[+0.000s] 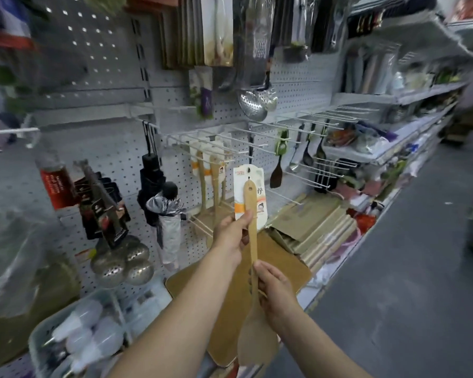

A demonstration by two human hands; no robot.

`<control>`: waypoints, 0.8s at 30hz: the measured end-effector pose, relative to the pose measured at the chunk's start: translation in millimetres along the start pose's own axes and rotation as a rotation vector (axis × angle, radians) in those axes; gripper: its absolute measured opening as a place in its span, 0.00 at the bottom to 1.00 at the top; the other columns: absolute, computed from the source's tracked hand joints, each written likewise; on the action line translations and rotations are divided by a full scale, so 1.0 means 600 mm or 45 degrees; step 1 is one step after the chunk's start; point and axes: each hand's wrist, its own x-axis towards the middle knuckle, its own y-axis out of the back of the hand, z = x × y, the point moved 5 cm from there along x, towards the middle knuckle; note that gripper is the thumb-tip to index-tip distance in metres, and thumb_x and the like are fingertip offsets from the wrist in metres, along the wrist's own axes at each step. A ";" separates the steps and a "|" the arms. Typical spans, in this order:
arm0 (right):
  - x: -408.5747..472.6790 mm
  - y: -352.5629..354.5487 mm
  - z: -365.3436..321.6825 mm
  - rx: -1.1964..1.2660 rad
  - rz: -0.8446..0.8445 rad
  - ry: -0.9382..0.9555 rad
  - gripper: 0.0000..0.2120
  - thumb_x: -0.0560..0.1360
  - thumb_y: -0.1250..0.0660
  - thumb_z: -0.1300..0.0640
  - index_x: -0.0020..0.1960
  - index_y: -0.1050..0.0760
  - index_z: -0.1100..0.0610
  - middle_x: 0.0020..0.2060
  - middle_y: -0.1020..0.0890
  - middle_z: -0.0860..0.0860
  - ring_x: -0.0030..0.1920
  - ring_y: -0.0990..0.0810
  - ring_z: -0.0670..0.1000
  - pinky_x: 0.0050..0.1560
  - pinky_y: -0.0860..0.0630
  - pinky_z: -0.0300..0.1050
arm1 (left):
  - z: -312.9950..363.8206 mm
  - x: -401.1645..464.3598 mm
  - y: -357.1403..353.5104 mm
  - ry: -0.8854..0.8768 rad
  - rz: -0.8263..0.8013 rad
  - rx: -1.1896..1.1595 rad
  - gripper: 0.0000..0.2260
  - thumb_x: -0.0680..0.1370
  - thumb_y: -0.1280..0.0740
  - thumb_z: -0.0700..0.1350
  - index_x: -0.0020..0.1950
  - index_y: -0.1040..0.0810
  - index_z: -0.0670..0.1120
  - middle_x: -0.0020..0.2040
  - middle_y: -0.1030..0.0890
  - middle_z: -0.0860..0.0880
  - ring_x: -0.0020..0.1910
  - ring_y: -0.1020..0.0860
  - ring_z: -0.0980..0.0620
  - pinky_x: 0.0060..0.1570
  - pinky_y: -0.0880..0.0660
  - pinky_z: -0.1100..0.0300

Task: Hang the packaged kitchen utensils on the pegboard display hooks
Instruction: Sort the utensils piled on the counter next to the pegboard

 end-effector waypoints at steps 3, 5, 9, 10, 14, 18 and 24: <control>0.045 0.020 -0.029 -0.027 -0.048 -0.014 0.06 0.78 0.28 0.54 0.53 0.15 0.53 0.38 0.16 0.52 0.38 0.20 0.52 0.38 0.25 0.45 | 0.000 0.033 -0.033 -0.022 0.058 -0.038 0.08 0.76 0.25 0.45 0.52 0.22 0.46 0.39 0.18 0.50 0.31 0.25 0.54 0.33 0.29 0.61; 0.075 0.031 -0.049 -0.042 -0.085 -0.013 0.06 0.78 0.28 0.55 0.53 0.14 0.54 0.36 0.17 0.52 0.36 0.21 0.51 0.38 0.25 0.45 | 0.002 0.051 -0.054 -0.040 0.091 -0.063 0.07 0.77 0.26 0.44 0.50 0.23 0.45 0.40 0.18 0.49 0.32 0.24 0.53 0.31 0.27 0.60; 0.131 0.059 -0.078 -0.066 -0.203 -0.058 0.05 0.78 0.28 0.57 0.51 0.14 0.56 0.34 0.18 0.54 0.33 0.23 0.51 0.38 0.27 0.46 | -0.005 0.080 -0.083 -0.080 0.218 -0.120 0.11 0.76 0.25 0.45 0.55 0.22 0.44 0.39 0.18 0.49 0.31 0.25 0.53 0.32 0.27 0.61; 0.144 0.066 -0.083 -0.074 -0.236 -0.075 0.05 0.78 0.28 0.57 0.51 0.14 0.56 0.34 0.18 0.54 0.33 0.23 0.51 0.38 0.26 0.45 | -0.009 0.086 -0.087 -0.090 0.255 -0.147 0.11 0.76 0.25 0.45 0.55 0.22 0.45 0.39 0.18 0.49 0.32 0.24 0.53 0.35 0.27 0.59; 0.189 0.091 -0.105 -0.106 -0.361 -0.120 0.04 0.78 0.28 0.59 0.50 0.15 0.58 0.35 0.19 0.56 0.34 0.23 0.52 0.35 0.27 0.44 | -0.020 0.098 -0.113 -0.128 0.332 -0.223 0.11 0.76 0.26 0.44 0.56 0.21 0.43 0.41 0.18 0.47 0.36 0.23 0.50 0.47 0.23 0.51; 0.219 0.101 -0.127 -0.158 -0.473 -0.137 0.04 0.78 0.28 0.59 0.47 0.15 0.57 0.36 0.18 0.56 0.35 0.23 0.53 0.37 0.26 0.45 | -0.023 0.101 -0.128 -0.154 0.450 -0.278 0.12 0.75 0.25 0.45 0.55 0.22 0.43 0.41 0.18 0.47 0.37 0.23 0.50 0.47 0.24 0.52; 0.247 0.082 -0.123 -0.222 -0.591 -0.238 0.05 0.78 0.28 0.57 0.47 0.14 0.56 0.38 0.17 0.56 0.40 0.23 0.54 0.40 0.27 0.45 | -0.012 0.108 -0.126 -0.192 0.587 -0.297 0.09 0.75 0.25 0.44 0.53 0.21 0.44 0.38 0.17 0.48 0.36 0.23 0.51 0.44 0.22 0.54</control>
